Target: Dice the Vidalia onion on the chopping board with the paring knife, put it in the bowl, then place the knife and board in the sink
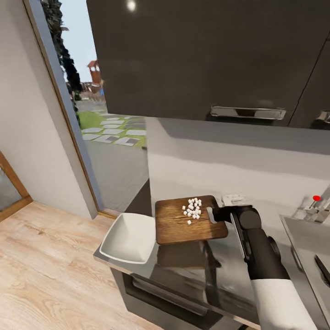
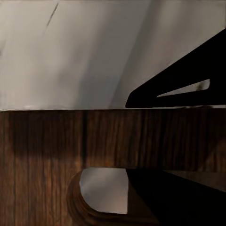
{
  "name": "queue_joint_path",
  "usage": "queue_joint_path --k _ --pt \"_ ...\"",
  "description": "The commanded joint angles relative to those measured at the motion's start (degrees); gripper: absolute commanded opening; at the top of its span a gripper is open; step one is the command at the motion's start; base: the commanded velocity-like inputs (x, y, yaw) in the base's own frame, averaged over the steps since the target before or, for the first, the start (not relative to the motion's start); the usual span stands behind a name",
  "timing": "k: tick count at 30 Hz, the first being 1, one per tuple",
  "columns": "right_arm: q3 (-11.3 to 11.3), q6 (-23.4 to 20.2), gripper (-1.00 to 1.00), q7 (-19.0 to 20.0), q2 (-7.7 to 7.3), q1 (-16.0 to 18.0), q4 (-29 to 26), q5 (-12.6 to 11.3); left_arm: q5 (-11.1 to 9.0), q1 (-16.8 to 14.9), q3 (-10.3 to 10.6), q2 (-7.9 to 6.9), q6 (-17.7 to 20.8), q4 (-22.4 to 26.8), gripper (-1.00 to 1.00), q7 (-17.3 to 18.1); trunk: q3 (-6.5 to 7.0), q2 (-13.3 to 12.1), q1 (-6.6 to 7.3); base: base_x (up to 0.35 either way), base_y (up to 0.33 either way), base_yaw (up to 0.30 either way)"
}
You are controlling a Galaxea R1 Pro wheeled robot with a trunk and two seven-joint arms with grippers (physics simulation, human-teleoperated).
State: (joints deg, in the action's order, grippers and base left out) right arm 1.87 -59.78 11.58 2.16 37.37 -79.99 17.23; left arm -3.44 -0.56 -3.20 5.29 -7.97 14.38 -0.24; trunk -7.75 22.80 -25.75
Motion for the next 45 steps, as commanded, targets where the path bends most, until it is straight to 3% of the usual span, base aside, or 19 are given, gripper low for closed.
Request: queue_joint_path --k 1,28,45 --pt "0.12 -0.22 -1.0 0.61 0.04 0.06 -0.08 0.27 -0.35 -0.05 -0.23 0.04 -0.18 -0.05 1.0 0.06 -0.12 0.12 -0.03 0.0 0.0 0.216" --pt "0.12 -0.22 -1.0 0.63 0.04 0.06 -0.09 0.27 -0.35 -0.05 -0.23 -0.02 -0.18 -0.05 1.0 0.06 -0.12 0.12 -0.03 0.0 0.0 0.022" --pt "0.06 -0.22 -1.0 0.61 0.04 0.04 -0.08 0.26 -0.36 -0.05 -0.23 -0.02 -0.18 -0.05 1.0 0.06 -0.12 0.12 -0.03 0.0 0.0 0.183"
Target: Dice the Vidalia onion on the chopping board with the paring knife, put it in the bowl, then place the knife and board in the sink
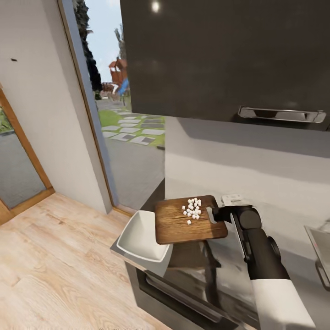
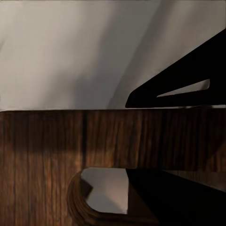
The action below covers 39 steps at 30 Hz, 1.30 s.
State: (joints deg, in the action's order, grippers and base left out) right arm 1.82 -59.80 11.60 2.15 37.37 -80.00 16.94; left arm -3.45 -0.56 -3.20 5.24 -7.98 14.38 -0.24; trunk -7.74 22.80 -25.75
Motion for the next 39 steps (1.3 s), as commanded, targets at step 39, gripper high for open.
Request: queue_joint_path --k 39 --pt "0.03 -0.2 -1.0 0.56 0.04 0.06 -0.94 0.55 -0.36 -0.05 -0.23 0.04 -0.17 -0.05 1.0 0.06 -0.12 0.12 -0.03 0.0 0.0 0.072"
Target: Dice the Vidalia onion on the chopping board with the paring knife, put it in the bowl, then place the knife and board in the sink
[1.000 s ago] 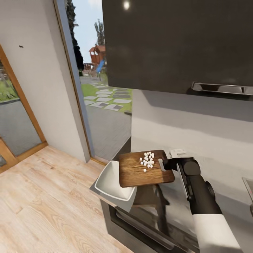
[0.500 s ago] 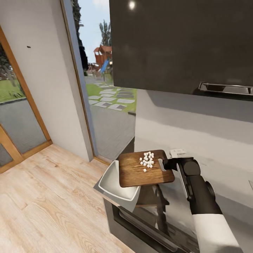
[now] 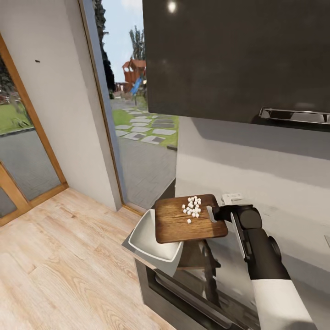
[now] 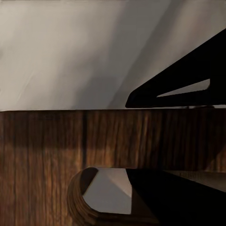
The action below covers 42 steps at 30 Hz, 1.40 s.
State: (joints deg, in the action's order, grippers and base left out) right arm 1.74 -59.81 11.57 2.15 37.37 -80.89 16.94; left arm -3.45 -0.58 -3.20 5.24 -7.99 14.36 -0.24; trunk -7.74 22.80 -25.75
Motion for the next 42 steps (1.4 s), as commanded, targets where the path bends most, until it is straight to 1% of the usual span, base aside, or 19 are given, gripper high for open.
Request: queue_joint_path --k 1,11,15,17,34,42 --pt "0.1 -0.19 -1.0 0.58 0.05 0.06 -0.09 0.55 -0.35 -0.04 -0.23 0.03 -0.17 -0.03 1.0 0.06 -0.12 0.12 -0.03 0.0 0.0 0.0" --pt "-0.12 -0.19 -1.0 0.57 0.05 0.07 -0.15 0.58 -0.34 -0.04 -0.23 0.03 -0.16 -0.03 1.0 0.06 -0.12 0.12 -0.03 0.0 0.0 0.0" --pt "-1.89 -0.19 -1.0 0.56 0.05 0.03 -0.15 0.63 -0.33 -0.04 -0.23 0.03 -0.17 -0.03 1.0 0.06 -0.12 0.12 -0.03 0.0 0.0 0.0" --pt "-2.43 -0.19 -1.0 0.56 0.05 0.04 -0.15 0.63 -0.35 -0.04 -0.23 0.03 -0.16 -0.03 1.0 0.06 -0.12 0.12 -0.03 0.0 0.0 0.0" --pt "-2.9 -0.19 -1.0 0.56 0.05 0.02 -0.15 0.64 -0.36 -0.04 -0.23 0.03 -0.16 -0.03 1.0 0.06 -0.12 0.12 -0.03 0.0 0.0 0.051" --pt "-4.18 -0.15 -1.0 0.56 0.05 0.05 -0.15 0.64 -0.35 -0.04 -0.23 0.03 -0.14 -0.03 1.0 0.06 -0.12 0.12 -0.03 0.0 0.0 0.07"
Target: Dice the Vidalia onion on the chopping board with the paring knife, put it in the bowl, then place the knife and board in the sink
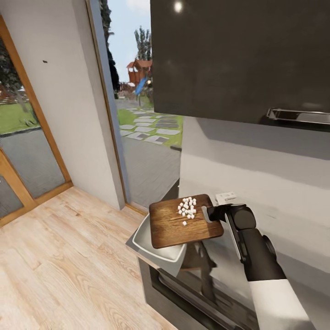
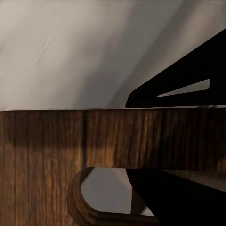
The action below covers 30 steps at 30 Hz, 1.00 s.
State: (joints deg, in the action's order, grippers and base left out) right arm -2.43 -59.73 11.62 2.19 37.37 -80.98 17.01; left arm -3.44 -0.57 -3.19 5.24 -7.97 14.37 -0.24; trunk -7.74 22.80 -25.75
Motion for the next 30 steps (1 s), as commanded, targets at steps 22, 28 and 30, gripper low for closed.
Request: queue_joint_path --k 22,28,30 --pt "-0.7 0.06 -1.0 0.33 0.01 0.07 -0.06 0.72 -0.36 -0.04 -0.24 0.04 -0.17 -0.04 1.0 0.06 -0.12 0.12 -0.03 0.0 0.0 0.065" --pt "-0.73 0.13 -1.0 0.33 0.01 0.07 -0.06 0.74 -0.35 -0.04 -0.24 0.04 -0.2 -0.04 1.0 0.06 -0.12 0.12 -0.03 0.0 0.0 0.004" --pt "-0.73 0.18 -1.0 0.3 0.01 0.07 -0.06 0.76 -0.34 -0.04 -0.24 0.04 -0.19 -0.04 1.0 0.06 -0.12 0.12 -0.03 0.0 0.0 0.0"
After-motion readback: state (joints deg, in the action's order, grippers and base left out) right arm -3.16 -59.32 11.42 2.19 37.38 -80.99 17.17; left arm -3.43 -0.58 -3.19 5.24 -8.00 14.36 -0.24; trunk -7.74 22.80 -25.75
